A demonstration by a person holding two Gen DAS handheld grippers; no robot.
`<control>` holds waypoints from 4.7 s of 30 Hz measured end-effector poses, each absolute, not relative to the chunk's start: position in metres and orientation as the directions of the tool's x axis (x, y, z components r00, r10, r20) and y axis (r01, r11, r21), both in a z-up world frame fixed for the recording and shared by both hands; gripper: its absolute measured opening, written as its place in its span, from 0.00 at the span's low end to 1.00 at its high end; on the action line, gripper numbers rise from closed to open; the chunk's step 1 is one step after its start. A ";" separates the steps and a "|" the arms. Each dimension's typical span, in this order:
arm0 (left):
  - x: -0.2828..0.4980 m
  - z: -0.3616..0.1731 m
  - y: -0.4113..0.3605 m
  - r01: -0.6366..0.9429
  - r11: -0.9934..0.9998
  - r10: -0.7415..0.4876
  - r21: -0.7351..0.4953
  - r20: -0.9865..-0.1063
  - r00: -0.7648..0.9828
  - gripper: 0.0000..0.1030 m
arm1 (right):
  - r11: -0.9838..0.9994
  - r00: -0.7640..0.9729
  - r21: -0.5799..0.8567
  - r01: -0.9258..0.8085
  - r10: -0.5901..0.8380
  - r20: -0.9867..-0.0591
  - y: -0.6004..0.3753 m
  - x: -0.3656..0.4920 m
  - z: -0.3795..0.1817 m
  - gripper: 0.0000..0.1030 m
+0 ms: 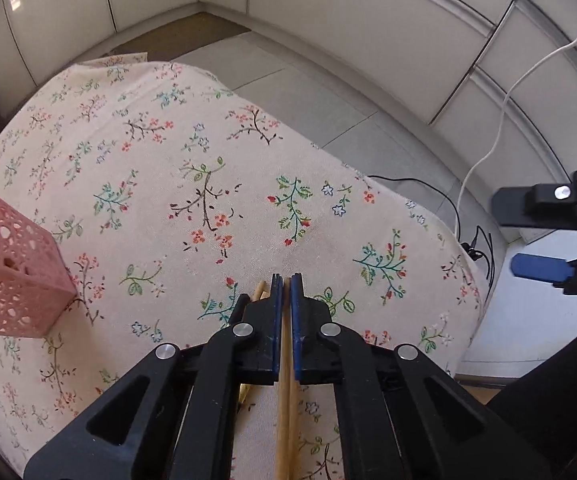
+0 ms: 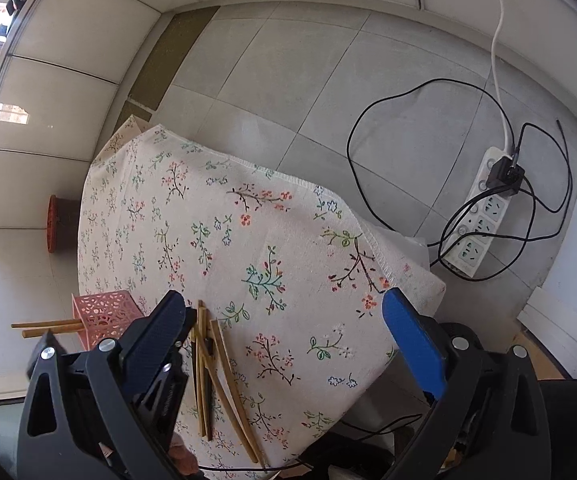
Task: Organize utensils
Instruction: 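Grasp a chopstick from the bundle with the right tool and lift it upright, then carry both held chopsticks upright over the pink basket, then open both tools to drop the chopsticks into the pink basket, then lower the left tool to the bundle and grasp the black chopstick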
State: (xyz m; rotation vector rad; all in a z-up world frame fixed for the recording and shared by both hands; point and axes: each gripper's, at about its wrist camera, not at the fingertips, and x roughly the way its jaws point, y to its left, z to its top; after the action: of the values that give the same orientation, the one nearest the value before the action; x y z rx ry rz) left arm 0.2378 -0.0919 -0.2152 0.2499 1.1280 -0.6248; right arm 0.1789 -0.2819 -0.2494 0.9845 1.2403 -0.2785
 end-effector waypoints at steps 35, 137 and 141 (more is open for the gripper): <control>0.102 -0.040 0.088 0.436 0.866 -0.499 -0.246 -0.497 0.710 0.01 | 0.816 0.468 0.345 0.463 0.106 -0.878 -0.146 0.201 -0.228 0.07; 0.184 -0.019 0.072 0.049 0.987 -0.120 -0.153 -0.494 0.861 0.67 | 0.960 0.922 0.280 -0.019 0.125 -0.368 -0.107 0.200 -0.033 0.84; 0.176 -0.024 0.058 0.077 0.991 -0.121 -0.107 -0.509 0.852 0.81 | 0.957 0.912 0.286 0.039 0.082 -0.401 -0.129 0.187 -0.044 0.94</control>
State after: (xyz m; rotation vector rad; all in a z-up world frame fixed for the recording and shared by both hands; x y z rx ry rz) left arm 0.1759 0.0581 -0.0245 -0.0835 0.5406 -0.1042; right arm 0.1874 -0.1294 -0.0445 0.2942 0.4224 0.0227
